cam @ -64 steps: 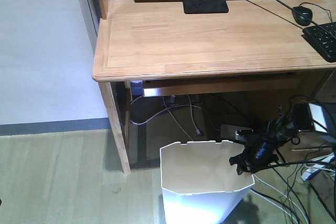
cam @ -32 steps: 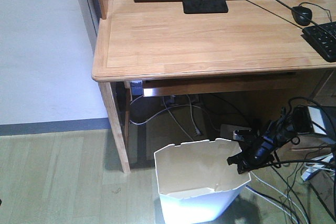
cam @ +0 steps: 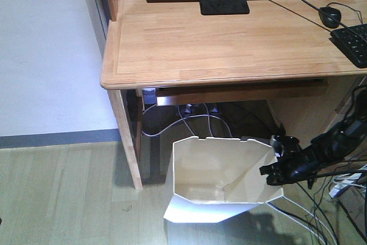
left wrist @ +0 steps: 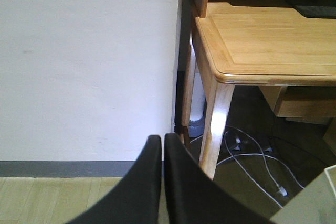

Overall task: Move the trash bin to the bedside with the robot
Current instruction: 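Close the right gripper on the bin's rim nearest the robot, then drag the bin out from under the desk with the right gripper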

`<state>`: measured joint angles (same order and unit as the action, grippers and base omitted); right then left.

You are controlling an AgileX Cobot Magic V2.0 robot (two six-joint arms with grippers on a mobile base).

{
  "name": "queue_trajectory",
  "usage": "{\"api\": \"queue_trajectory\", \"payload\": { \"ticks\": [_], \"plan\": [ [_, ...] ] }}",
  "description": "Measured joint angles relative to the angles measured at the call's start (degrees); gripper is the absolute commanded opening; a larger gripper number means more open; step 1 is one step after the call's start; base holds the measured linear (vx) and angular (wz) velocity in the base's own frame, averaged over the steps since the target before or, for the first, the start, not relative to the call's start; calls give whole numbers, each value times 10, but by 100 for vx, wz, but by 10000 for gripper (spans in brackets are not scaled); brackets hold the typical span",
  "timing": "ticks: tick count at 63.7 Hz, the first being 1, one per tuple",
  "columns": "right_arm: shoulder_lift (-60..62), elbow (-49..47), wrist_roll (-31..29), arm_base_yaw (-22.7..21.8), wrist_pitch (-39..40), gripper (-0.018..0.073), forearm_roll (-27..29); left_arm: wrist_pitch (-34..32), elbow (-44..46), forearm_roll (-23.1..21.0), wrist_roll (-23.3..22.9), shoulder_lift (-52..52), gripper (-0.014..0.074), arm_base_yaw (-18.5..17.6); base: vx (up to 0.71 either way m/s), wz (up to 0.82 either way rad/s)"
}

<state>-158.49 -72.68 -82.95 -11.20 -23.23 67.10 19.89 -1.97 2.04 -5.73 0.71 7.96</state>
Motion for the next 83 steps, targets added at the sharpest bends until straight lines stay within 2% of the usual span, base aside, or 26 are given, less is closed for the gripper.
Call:
{"api": "queue_trajectory", "payload": {
  "ticks": [15, 29, 49, 83],
  "plan": [
    [88, 100, -25, -13, 30, -5, -21, 0, 0, 0, 0, 0, -6, 0, 0, 0],
    [171, 175, -34, -13, 20, -5, -47, 0, 0, 0, 0, 0, -6, 0, 0, 0],
    [202, 182, -35, -12, -36, -5, -46, 0, 0, 0, 0, 0, -6, 0, 0, 0],
    [202, 183, -34, -11, -28, -5, -51, 0, 0, 0, 0, 0, -6, 0, 0, 0]
  ]
}}
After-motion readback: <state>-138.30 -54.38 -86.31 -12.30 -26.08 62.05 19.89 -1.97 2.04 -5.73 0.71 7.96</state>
